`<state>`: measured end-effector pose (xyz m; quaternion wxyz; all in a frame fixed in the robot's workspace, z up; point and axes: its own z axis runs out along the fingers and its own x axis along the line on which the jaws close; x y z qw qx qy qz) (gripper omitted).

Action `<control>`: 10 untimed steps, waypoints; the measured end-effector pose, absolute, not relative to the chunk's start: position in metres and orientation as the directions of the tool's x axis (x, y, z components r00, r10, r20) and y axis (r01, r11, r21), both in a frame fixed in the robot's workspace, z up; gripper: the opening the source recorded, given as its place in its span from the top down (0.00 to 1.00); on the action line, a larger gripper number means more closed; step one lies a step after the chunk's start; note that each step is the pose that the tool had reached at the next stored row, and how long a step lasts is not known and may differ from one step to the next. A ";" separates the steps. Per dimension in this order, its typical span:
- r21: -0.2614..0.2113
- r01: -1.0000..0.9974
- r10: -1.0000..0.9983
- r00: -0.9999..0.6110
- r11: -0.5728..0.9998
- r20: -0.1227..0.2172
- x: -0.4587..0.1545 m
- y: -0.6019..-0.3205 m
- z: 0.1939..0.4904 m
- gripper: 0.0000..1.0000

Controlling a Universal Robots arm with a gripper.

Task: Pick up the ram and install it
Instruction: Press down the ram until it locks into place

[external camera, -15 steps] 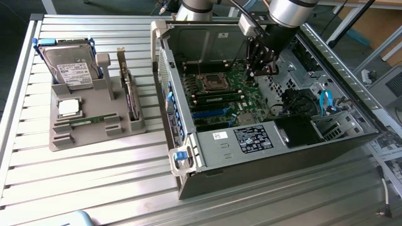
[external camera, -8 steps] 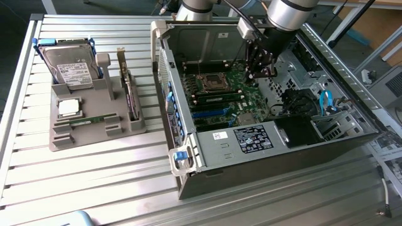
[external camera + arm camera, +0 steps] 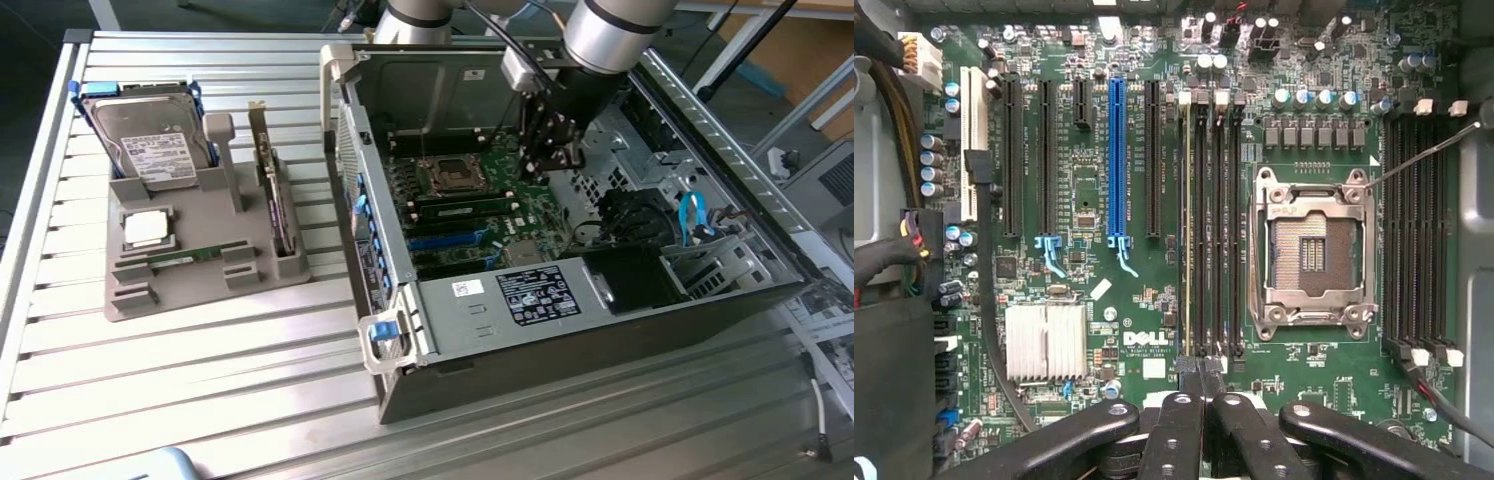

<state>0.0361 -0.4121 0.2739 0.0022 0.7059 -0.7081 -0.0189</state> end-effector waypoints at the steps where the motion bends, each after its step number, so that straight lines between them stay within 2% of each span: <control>1: 0.030 -1.000 -1.000 -0.004 0.003 -0.024 0.036 -0.412 0.273 0.89; 10: 0.030 -1.000 -1.000 -0.003 0.003 -0.024 0.036 -0.412 0.265 0.89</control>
